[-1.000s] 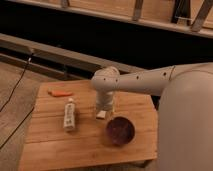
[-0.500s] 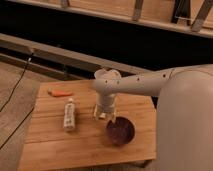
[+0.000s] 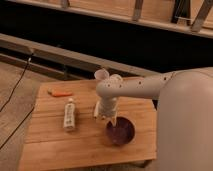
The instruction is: Drag the ceramic bowl in a circle
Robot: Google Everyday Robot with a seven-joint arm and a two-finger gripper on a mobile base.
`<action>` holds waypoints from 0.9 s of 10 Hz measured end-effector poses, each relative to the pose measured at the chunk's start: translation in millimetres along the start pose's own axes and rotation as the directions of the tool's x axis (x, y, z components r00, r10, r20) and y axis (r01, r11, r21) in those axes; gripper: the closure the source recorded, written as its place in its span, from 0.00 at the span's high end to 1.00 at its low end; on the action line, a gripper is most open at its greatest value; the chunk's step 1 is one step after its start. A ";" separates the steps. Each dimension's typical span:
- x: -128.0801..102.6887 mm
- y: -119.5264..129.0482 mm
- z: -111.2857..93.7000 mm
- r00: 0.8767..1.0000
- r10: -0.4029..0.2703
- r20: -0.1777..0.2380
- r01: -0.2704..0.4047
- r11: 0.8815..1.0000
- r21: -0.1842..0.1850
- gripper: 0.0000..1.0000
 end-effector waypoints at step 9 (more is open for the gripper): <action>-2.0 -9.9 1.1 1.000 0.004 -0.018 -0.004 1.000 0.016 0.00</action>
